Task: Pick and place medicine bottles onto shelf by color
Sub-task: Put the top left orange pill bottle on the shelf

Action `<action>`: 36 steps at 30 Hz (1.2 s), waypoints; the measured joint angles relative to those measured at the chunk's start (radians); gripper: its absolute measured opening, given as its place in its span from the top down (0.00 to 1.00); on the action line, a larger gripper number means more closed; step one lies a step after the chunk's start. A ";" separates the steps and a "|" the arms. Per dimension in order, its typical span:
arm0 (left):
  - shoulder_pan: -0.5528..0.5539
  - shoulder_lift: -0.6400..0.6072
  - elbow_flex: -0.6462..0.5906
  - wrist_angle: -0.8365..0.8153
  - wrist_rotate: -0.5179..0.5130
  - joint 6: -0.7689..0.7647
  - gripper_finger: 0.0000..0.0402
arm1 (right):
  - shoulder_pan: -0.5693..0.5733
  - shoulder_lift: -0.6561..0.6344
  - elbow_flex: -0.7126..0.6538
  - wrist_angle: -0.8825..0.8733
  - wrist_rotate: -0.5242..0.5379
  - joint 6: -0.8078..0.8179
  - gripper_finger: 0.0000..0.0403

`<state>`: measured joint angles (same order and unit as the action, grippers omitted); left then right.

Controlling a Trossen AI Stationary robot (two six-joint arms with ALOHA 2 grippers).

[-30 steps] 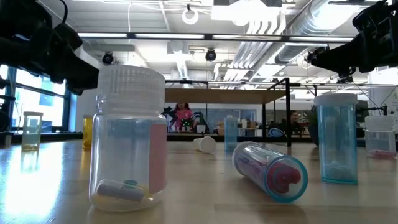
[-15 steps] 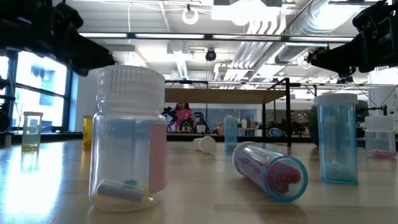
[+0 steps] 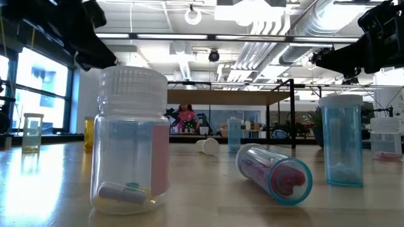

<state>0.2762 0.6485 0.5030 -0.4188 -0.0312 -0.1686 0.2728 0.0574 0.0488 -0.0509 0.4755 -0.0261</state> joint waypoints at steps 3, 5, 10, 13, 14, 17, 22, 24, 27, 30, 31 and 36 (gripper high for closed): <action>-0.026 0.076 0.071 -0.081 -0.004 -0.035 0.43 | 0.000 0.000 0.000 0.000 0.000 0.000 0.65; -0.046 0.125 0.127 -0.150 -0.005 -0.052 0.43 | 0.000 0.000 0.000 0.000 0.000 0.000 0.65; -0.106 0.231 0.250 -0.299 -0.007 -0.107 0.43 | 0.000 0.000 0.000 0.000 0.000 0.000 0.65; -0.154 0.275 0.280 -0.373 -0.029 -0.101 0.43 | 0.000 0.000 0.000 0.000 0.000 0.000 0.65; -0.171 0.288 0.283 -0.387 -0.046 -0.101 0.43 | 0.000 0.000 0.000 0.000 0.000 0.000 0.65; -0.218 0.325 0.284 -0.430 -0.118 -0.074 0.43 | 0.000 0.000 0.000 0.000 0.000 0.000 0.65; -0.272 0.388 0.284 -0.454 -0.178 -0.056 0.43 | 0.000 0.000 0.000 0.000 0.000 0.000 0.65; -0.280 0.409 0.284 -0.454 -0.179 -0.056 0.43 | 0.000 0.000 0.000 0.001 0.000 0.000 0.65; -0.283 0.448 0.284 -0.453 -0.182 -0.067 0.43 | 0.000 0.000 0.000 0.001 0.000 0.000 0.65; -0.282 0.486 0.284 -0.453 -0.187 -0.089 0.43 | 0.000 0.000 0.000 0.001 0.000 0.000 0.65; -0.279 0.500 0.284 -0.452 -0.190 -0.098 0.43 | 0.000 0.000 0.000 0.001 0.000 0.000 0.65; -0.256 0.567 0.284 -0.453 -0.190 -0.143 0.43 | 0.000 0.000 0.000 0.002 0.000 0.000 0.65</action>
<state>0.0200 1.2152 0.7872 -0.8713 -0.2211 -0.3117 0.2726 0.0574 0.0486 -0.0494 0.4755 -0.0264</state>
